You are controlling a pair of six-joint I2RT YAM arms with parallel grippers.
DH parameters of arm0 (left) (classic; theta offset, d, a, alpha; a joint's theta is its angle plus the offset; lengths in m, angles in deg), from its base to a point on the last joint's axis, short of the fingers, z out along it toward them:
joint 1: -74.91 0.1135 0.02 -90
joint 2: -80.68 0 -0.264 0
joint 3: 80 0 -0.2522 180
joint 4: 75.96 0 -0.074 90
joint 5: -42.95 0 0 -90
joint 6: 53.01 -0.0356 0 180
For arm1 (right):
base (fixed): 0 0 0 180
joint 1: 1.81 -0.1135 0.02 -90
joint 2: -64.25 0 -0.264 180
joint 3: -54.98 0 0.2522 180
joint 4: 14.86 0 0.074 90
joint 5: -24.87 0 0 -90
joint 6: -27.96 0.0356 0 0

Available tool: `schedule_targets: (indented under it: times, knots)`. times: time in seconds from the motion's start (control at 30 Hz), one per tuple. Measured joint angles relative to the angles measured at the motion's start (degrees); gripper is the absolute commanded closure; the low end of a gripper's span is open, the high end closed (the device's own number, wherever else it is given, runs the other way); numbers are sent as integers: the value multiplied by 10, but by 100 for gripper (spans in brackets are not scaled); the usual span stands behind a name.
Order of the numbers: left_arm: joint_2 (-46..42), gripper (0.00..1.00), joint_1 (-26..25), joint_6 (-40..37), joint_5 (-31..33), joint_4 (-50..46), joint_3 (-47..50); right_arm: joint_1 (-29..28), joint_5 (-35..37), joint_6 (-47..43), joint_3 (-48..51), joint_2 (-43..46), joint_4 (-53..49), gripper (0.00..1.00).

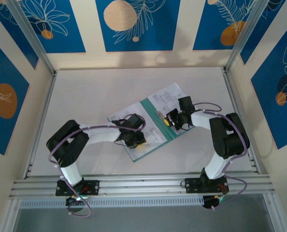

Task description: Put the files into the folder

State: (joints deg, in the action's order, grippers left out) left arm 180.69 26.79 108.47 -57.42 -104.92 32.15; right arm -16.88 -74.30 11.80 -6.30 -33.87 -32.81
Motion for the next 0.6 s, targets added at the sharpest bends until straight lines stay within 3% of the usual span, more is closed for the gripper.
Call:
schedule_targets:
  times: [0.6]
  knots:
    - [-3,80,2,0,1,-2,3,-19,28,22,-21,-15,-14,100]
